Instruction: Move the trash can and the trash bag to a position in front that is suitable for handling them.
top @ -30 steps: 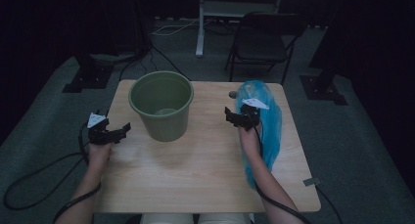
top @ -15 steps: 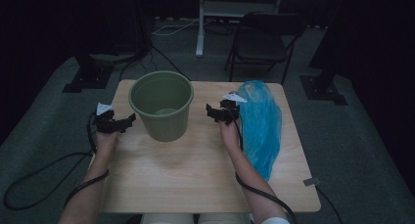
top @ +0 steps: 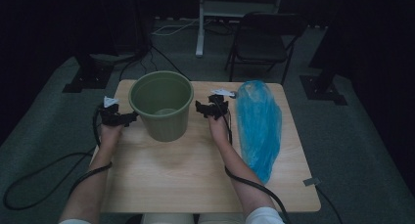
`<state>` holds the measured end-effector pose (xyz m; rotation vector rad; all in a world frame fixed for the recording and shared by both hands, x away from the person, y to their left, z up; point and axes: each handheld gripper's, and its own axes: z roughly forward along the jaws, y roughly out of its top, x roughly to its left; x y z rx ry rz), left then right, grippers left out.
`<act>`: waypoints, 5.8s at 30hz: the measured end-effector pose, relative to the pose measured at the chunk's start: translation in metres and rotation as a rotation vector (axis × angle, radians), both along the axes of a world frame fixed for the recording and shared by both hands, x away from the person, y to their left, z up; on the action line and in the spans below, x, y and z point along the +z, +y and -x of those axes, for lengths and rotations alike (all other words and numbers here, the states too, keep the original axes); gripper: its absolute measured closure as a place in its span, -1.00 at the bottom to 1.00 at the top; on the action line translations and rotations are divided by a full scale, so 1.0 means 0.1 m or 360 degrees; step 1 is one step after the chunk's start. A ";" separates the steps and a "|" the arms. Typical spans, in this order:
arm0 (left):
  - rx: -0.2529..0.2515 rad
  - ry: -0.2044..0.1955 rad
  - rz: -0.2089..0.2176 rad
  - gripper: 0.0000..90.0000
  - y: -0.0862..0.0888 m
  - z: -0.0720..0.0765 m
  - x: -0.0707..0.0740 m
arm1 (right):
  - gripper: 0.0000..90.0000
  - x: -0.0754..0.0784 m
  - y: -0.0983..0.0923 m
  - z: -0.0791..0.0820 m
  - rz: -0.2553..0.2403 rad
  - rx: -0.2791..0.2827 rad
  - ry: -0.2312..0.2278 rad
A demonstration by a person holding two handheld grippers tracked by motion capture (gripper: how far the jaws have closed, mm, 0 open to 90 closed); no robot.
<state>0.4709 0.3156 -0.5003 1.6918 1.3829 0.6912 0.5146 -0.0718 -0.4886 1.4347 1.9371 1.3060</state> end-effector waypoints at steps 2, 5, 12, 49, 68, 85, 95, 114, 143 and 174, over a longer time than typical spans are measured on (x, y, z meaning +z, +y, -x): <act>-0.0002 -0.0003 0.0000 -1.00 -0.01 -0.01 0.01 | -0.71 0.01 0.05 -0.02 -0.0001 0.0011 0.0002; 0.0009 -0.0008 0.0006 -1.00 -0.03 -0.02 0.01 | -0.71 0.03 0.11 -0.04 0.0007 0.0033 0.0000; -0.0002 -0.0011 -0.0023 -1.00 -0.07 0.00 0.03 | -0.69 0.05 0.15 -0.04 -0.0033 0.0050 0.0015; -0.0291 -0.0005 -0.0042 -1.00 -0.70 0.41 0.04 | -0.65 0.04 -0.59 0.50 -0.0073 0.0060 0.0062; -0.0469 0.0004 -0.0141 -1.00 -0.97 0.88 0.09 | -0.62 -0.01 -0.95 0.93 -0.0150 0.0094 0.0067; -0.0531 -0.0009 -0.0087 -1.00 -0.98 1.35 0.05 | -0.62 -0.07 -1.06 1.41 -0.0245 0.0185 0.0084; -0.0524 -0.0024 -0.0068 -1.00 -0.98 1.50 0.03 | -0.67 -0.07 -1.08 1.56 -0.0246 0.0208 0.0102; -0.0467 0.0035 0.0065 -1.00 -0.55 1.79 -0.24 | -0.73 -0.21 -2.32 1.06 0.0087 -0.0470 0.0294; -0.0369 -0.0038 0.0047 -1.00 -0.24 1.91 -0.32 | 0.93 -0.49 -2.15 1.18 0.0417 -0.0301 0.0370; -0.0404 -0.0049 -0.0062 -1.00 -0.26 1.94 -0.40 | 0.70 -0.36 -2.27 3.06 0.0082 -0.0070 0.0390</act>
